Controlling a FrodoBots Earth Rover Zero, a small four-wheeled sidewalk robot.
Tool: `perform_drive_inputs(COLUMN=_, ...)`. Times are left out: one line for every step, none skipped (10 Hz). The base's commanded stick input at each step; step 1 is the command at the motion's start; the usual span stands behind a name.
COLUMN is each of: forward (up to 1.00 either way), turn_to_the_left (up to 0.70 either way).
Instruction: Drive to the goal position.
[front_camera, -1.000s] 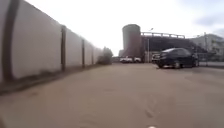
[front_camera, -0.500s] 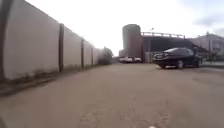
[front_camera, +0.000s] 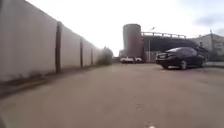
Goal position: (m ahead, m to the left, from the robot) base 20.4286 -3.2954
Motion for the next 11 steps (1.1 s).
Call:
perform_drive_inputs(forward=0.7, turn_to_the_left=0.01)
perform_drive_inputs(forward=0.7, turn_to_the_left=0.01)
perform_drive_inputs(forward=0.7, turn_to_the_left=0.01)
perform_drive_inputs(forward=0.7, turn_to_the_left=0.01)
perform_drive_inputs(forward=0.7, turn_to_the_left=0.01)
perform_drive_inputs(forward=0.7, turn_to_the_left=0.01)
perform_drive_inputs(forward=0.7, turn_to_the_left=0.01)
perform_drive_inputs(forward=0.7, turn_to_the_left=0.01)
perform_drive_inputs(forward=0.7, turn_to_the_left=0.01)
perform_drive_inputs(forward=0.7, turn_to_the_left=0.01)
perform_drive_inputs(forward=0.7, turn_to_the_left=0.01)
